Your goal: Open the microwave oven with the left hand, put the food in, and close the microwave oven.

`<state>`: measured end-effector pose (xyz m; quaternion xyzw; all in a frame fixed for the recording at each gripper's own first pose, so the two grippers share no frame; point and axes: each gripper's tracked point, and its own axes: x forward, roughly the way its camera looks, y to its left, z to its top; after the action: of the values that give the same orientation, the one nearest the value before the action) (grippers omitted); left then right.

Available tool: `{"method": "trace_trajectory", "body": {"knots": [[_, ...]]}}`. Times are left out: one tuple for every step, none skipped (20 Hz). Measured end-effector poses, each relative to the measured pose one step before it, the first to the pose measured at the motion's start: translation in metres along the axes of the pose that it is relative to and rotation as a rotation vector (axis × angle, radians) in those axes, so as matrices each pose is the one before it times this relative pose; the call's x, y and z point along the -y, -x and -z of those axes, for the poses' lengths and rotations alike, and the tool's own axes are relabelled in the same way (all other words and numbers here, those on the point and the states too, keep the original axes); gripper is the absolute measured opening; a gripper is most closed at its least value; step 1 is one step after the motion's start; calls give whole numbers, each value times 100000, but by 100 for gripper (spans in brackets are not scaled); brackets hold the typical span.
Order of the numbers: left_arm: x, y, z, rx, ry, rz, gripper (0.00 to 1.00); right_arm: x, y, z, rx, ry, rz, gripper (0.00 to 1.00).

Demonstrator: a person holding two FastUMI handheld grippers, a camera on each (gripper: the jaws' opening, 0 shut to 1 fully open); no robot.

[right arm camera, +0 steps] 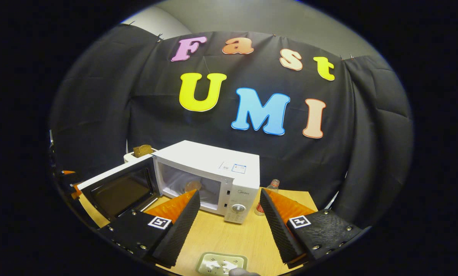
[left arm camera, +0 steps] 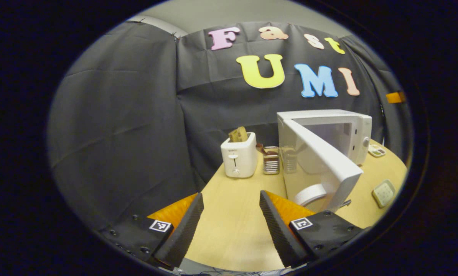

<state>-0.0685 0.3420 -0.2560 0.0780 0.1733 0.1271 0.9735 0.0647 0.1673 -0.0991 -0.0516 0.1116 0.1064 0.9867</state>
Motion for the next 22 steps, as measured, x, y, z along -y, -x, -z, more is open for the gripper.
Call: {"method": "trace_trajectory", "body": {"knots": [[701, -117, 341, -1450, -1381, 1206, 100, -35, -77, -56, -195, -457, 154, 96], [518, 3, 6, -188, -1459, 1003, 94, 82, 50, 1, -379, 11, 347, 96], [312, 212, -187, 574, -1082, 463, 100, -103, 75, -176, 857, 686, 134, 96], [491, 194, -130, 226, 89, 1144, 94, 1, 8, -150, 524, 1104, 294, 96], [448, 180, 100, -440, 920, 1186, 94, -192, 1, 406, -467, 791, -481, 96], [758, 74, -70, -439, 627, 1916, 94, -127, 1, 353, -644, 385, -249, 96], [943, 72, 217, -369, -219, 1863, 93, 89, 98, 125, -251, 27, -125, 96], [970, 72, -29, -87, -669, 1403, 93, 11, 72, 33, -207, -514, -220, 96], [1031, 97, -139, 84, -789, 1717, 93, -38, 27, 224, -394, -788, -325, 96], [1224, -51, -165, 204, -934, 2130, 94, 164, 97, 142, -477, -192, 165, 96], [962, 83, -172, 160, -473, 1687, 94, 270, 139, 250, -441, -338, 244, 96], [1233, -40, -188, -125, 98, 1769, 94, 214, 167, 253, -842, -398, 22, 96], [1285, -88, -47, 119, 607, 1779, 94, 117, 34, 295, -840, -53, -323, 96], [1393, -63, -201, 182, 881, 2238, 94, 401, 226, 267, -686, 127, 859, 96], [1568, -73, -39, 433, 54, 2309, 94, 458, 121, 200, -366, -429, 394, 96], [1421, -186, -242, 448, -712, 2178, 94, 207, 145, 167, -626, -936, 158, 96], [1433, -282, -168, 268, -826, 2223, 94, 239, 36, 162, -518, -745, -59, 96], [1426, -346, -255, 484, -1051, 2764, 94, 353, 22, 94, -423, 36, 519, 96], [1113, -333, -394, 317, -1126, 1927, 94, 416, 85, 111, -390, 184, 468, 96], [1101, -448, -223, 47, -586, 2170, 94, 473, 121, -25, -64, -162, 472, 96], [1229, -284, -207, 394, -1060, 2439, 94, 343, 31, 101, -152, -446, 318, 96], [976, -639, -372, 635, -1110, 1759, 94, 426, 71, 59, -377, -360, 486, 96]]}}
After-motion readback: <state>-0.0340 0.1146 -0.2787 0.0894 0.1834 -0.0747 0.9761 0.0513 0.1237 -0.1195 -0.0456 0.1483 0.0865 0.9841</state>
